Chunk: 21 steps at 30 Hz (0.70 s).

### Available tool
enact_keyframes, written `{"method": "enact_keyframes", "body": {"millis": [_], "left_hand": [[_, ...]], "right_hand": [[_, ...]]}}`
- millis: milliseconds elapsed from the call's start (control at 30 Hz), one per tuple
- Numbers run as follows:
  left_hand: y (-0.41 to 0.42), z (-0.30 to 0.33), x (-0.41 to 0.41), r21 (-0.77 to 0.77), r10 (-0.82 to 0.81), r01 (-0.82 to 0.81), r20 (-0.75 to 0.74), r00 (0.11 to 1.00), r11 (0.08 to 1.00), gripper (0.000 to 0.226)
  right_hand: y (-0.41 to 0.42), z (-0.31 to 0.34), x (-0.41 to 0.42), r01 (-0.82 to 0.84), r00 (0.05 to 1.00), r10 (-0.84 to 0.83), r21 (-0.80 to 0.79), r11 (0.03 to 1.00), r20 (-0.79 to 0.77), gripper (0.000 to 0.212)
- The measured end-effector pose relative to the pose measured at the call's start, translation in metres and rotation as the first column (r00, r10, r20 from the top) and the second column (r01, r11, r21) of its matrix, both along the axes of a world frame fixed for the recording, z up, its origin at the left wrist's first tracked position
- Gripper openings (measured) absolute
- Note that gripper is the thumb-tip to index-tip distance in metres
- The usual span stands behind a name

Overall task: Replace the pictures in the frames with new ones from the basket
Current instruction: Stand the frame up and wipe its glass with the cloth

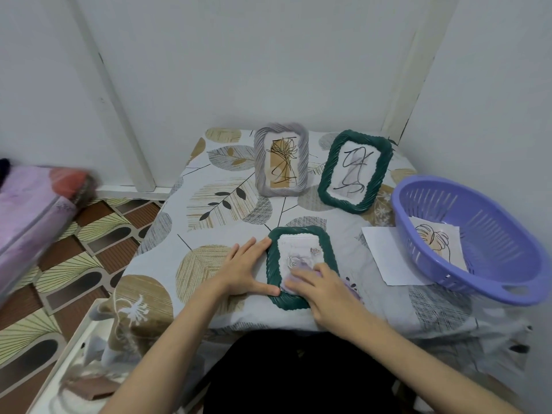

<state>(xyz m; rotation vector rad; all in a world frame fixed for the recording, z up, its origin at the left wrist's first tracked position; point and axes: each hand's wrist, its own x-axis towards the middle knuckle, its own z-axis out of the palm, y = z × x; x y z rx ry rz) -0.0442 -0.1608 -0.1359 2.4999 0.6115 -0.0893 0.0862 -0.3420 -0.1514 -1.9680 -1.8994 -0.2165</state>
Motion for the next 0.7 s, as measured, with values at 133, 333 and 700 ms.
{"method": "enact_keyframes", "body": {"millis": [133, 333, 700], "left_hand": [[0.001, -0.001, -0.001, -0.004, 0.002, -0.002, 0.01, 1.0, 1.0, 0.14], [0.001, 0.001, 0.0, -0.015, -0.001, 0.0, -0.007, 1.0, 1.0, 0.138], [-0.001, 0.002, -0.001, -0.002, 0.004, -0.004, -0.003, 1.0, 1.0, 0.127]], "right_hand": [[-0.023, 0.008, 0.023, 0.023, 1.0, -0.024, -0.033, 0.999, -0.02, 0.039], [0.029, 0.014, 0.058, 0.186, 0.969, -0.203, -0.123, 0.975, -0.141, 0.032], [-0.006, 0.01, -0.001, 0.009, 0.987, -0.018, -0.057, 0.998, -0.161, 0.034]]}}
